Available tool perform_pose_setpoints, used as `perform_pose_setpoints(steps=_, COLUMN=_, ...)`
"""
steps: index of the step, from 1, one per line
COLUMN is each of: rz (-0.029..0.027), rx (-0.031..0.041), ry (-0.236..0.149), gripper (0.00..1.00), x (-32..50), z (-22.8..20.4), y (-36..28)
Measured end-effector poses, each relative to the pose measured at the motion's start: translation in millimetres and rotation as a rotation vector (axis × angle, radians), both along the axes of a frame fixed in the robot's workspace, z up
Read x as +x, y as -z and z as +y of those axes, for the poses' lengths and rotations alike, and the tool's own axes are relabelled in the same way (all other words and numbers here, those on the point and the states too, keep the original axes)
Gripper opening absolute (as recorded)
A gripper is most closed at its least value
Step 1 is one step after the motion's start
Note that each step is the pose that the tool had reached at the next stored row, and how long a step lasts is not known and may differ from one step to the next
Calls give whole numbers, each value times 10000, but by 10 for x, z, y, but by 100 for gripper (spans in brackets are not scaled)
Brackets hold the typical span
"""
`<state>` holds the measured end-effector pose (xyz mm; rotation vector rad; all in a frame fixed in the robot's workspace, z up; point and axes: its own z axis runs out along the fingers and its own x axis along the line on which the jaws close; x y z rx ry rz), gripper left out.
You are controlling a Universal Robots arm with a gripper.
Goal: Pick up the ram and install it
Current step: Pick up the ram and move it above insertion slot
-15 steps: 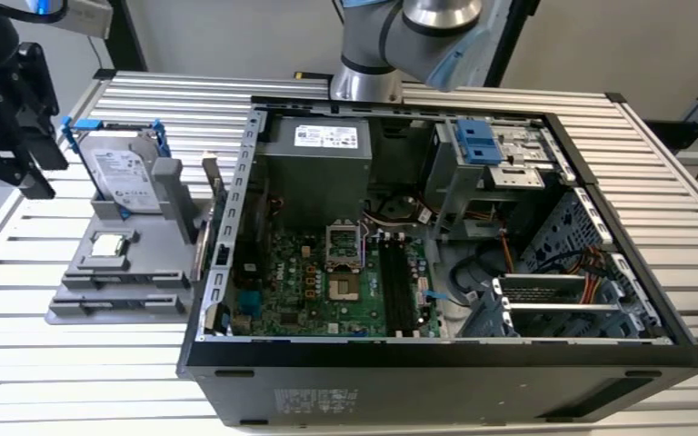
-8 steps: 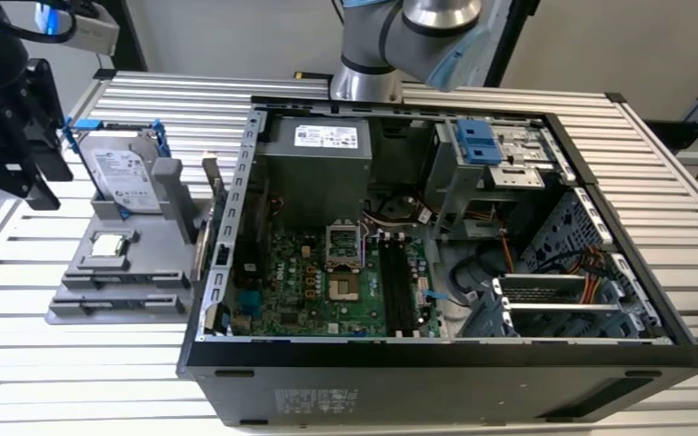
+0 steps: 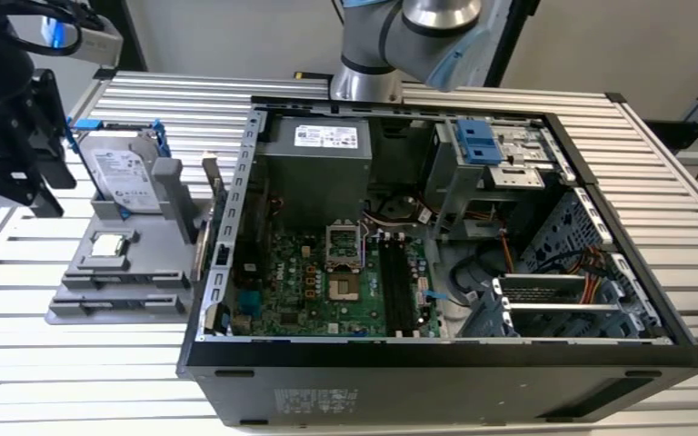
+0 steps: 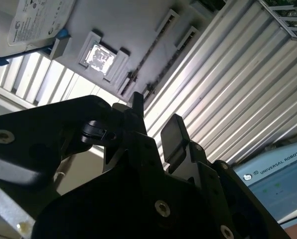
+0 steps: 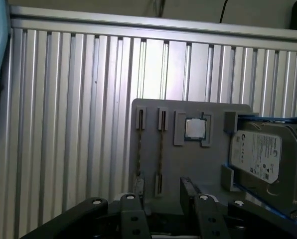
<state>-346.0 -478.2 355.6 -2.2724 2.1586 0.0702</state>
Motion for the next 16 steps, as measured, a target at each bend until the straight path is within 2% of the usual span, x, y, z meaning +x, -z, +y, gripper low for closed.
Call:
perform_pose_setpoints(steps=3, rz=-2, rx=-97, ry=0, gripper=100, x=1, z=-1, y=16)
perform_pose_setpoints(steps=7, rz=-2, rx=-136, ry=0, gripper=100, x=0, z=-1, y=59)
perform_pose_setpoints(steps=16, rz=-10, rx=-194, ry=0, gripper=100, x=3, z=0, y=205)
